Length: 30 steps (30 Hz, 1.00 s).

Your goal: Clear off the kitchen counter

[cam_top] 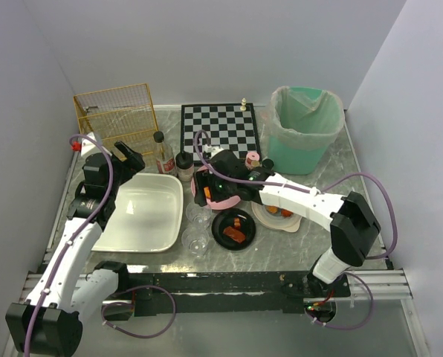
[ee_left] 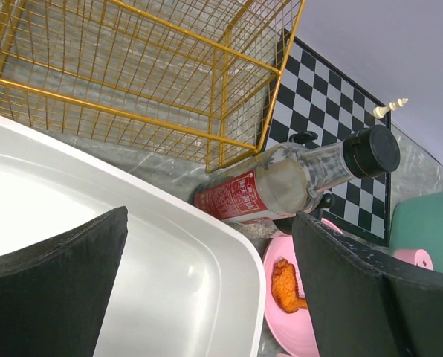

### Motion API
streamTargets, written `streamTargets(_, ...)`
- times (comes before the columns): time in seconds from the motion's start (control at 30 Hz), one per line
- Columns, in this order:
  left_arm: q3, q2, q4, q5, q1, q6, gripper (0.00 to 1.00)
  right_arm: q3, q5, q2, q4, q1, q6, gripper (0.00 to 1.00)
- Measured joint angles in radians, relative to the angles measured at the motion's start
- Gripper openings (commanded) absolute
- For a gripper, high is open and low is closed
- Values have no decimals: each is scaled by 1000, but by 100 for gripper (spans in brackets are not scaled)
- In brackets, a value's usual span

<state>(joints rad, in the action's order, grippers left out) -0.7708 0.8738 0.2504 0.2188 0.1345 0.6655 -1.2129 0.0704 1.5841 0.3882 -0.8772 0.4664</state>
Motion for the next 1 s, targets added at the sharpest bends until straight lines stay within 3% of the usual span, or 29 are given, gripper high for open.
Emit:
streamTargets(0.27, 0, -6, 1, -9, 0, -6, 93, -75, -50, 27, -39, 0, -120, 93)
streamTargets(0.4, 0, -14, -9, -18, 20, -31, 99, -104, -101, 16, -64, 0, -166, 93)
streamTargets(0.77, -1, -3, 8, 154, 349, -61, 99, 1, -167, -164, -58, 61, -186, 94)
streamTargets(1.0, -80, 158, -5, 253, 384, -90, 99, 138, -141, -338, -67, 200, -149, 94)
